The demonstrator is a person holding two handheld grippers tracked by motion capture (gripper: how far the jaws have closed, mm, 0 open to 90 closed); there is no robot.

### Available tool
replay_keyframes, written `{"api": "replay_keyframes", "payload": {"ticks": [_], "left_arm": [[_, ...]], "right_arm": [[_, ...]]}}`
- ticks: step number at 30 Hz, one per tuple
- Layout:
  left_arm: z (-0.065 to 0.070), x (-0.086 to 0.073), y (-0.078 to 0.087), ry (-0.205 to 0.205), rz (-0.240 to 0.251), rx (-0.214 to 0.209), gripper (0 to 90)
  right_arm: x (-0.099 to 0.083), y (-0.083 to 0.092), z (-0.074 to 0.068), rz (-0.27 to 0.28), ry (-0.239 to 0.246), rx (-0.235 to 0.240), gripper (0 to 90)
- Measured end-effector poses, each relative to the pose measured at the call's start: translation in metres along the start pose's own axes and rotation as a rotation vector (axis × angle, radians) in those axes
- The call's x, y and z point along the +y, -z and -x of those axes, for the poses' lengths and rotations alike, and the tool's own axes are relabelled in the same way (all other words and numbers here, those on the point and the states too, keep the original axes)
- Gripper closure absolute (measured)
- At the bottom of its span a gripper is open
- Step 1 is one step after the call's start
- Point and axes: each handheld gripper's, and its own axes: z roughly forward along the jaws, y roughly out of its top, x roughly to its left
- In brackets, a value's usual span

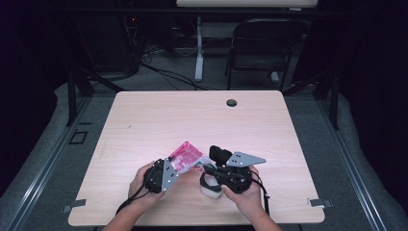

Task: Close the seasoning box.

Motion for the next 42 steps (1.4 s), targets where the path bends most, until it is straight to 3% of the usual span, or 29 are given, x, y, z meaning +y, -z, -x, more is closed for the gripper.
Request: {"api": "replay_keyframes", "payload": {"ticks": [20,30,42], "left_arm": [[0.005,-0.009,-0.013,0.065,-0.030,-0.099,67.2],[0.006,-0.011,-0.017,0.094,-0.035,-0.126,69.1],[-0.001,-0.018,-0.022,0.205,-0.007,-0.188,70.3]], "right_arm": [[-0.002,-0.003,0.000,-0.023,0.008,0.001,89.4],[-0.002,-0.005,-0.001,-0.025,0.011,0.002,89.4],[-0.001,-0.001,0.002,0.011,-0.001,0.005,76.1]]}}
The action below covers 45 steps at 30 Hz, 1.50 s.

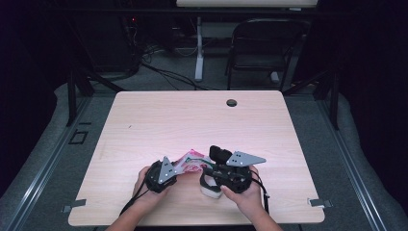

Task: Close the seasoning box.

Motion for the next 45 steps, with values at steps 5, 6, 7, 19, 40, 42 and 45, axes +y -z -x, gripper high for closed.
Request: {"api": "replay_keyframes", "payload": {"ticks": [5,6,7,19,40,42,45], "left_arm": [[-0.003,-0.001,0.000,0.019,0.004,-0.012,70.3],[-0.003,-0.002,0.000,0.021,0.009,-0.008,70.3],[-0.004,-0.002,0.000,0.020,0.006,-0.007,70.4],[-0.020,-0.006,0.005,0.097,0.013,0.015,70.3],[-0.060,-0.016,0.014,0.263,-0.041,0.161,70.3],[-0.065,-0.019,0.017,0.282,-0.040,0.183,70.3],[-0.073,-0.020,0.025,0.311,-0.033,0.210,70.2]], "right_arm": [[0.001,0.004,0.002,0.029,-0.008,-0.002,69.5],[0.001,0.005,0.002,0.031,-0.006,-0.007,68.6],[0.001,0.005,0.003,0.036,-0.005,-0.007,67.9],[0.001,0.013,0.008,0.063,-0.012,-0.034,65.3],[-0.005,0.025,0.012,0.067,-0.016,-0.053,65.7],[-0.005,0.026,0.013,0.067,-0.016,-0.052,65.8],[-0.005,0.027,0.014,0.070,-0.020,-0.055,65.8]]}}
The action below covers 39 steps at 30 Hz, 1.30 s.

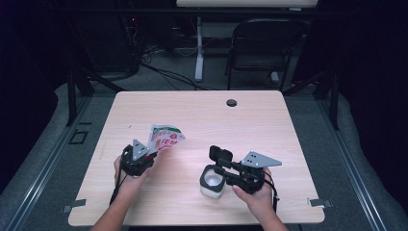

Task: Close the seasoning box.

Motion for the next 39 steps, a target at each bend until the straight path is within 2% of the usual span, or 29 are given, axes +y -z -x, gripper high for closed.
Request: {"api": "replay_keyframes", "payload": {"ticks": [6,11,14,16,19,25,28,35,39], "left_arm": [[-0.011,0.009,0.011,0.039,0.035,0.027,70.2],[-0.015,0.009,0.014,-0.006,0.001,0.047,70.2],[-0.018,0.006,0.014,-0.022,-0.014,0.059,70.2],[-0.020,0.004,0.013,-0.021,-0.022,0.070,70.2],[-0.025,-0.001,0.012,0.005,-0.022,0.073,70.2],[-0.034,-0.007,0.010,0.025,-0.053,0.117,70.2],[-0.037,-0.013,0.007,0.041,-0.075,0.123,70.1],[-0.044,-0.023,-0.004,0.028,-0.141,0.202,69.9],[-0.044,-0.027,-0.009,-0.009,-0.181,0.232,69.5]], "right_arm": [[0.002,0.007,0.002,0.017,0.004,-0.012,65.2],[0.003,0.011,0.003,0.024,0.002,-0.023,65.1],[0.003,0.015,0.006,0.031,-0.015,-0.029,65.1],[0.003,0.017,0.008,0.028,-0.019,-0.039,65.1],[0.002,0.019,0.010,0.030,-0.028,-0.049,65.1],[0.000,0.020,0.012,0.024,-0.029,-0.058,64.4],[-0.001,0.020,0.012,0.021,-0.028,-0.062,63.9],[-0.004,0.018,0.011,0.010,-0.018,-0.064,63.1],[-0.004,0.016,0.011,0.007,-0.015,-0.065,62.9]]}}
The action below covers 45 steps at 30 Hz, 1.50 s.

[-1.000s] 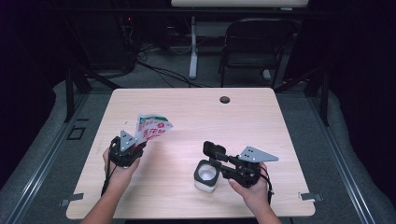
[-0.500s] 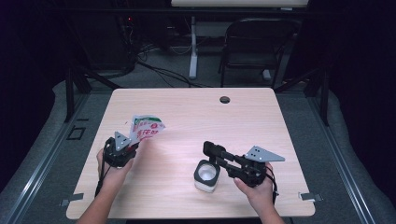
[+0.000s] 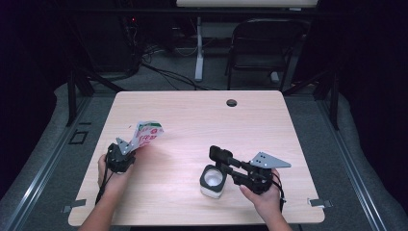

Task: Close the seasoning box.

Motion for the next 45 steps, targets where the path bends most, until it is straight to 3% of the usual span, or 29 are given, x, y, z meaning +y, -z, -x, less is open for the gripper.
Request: {"api": "replay_keyframes", "payload": {"ticks": [9,13,34,39,45], "left_arm": [[0.015,0.000,-0.009,-0.100,-0.039,0.012,63.8],[0.018,0.000,-0.010,-0.115,-0.046,-0.004,60.5],[0.023,-0.001,-0.007,-0.105,-0.044,-0.102,42.1],[0.024,-0.001,0.003,-0.105,-0.037,-0.122,41.2],[0.023,-0.002,0.022,-0.060,0.008,-0.179,40.2]], "right_arm": [[0.001,0.001,-0.001,0.009,0.009,-0.013,62.1],[0.000,0.001,-0.001,0.005,0.017,-0.021,62.0],[-0.001,0.000,0.000,0.001,0.004,-0.013,61.2],[0.001,0.002,0.001,0.006,0.000,-0.019,60.6],[0.004,0.005,0.002,0.017,-0.010,-0.016,60.4]]}}
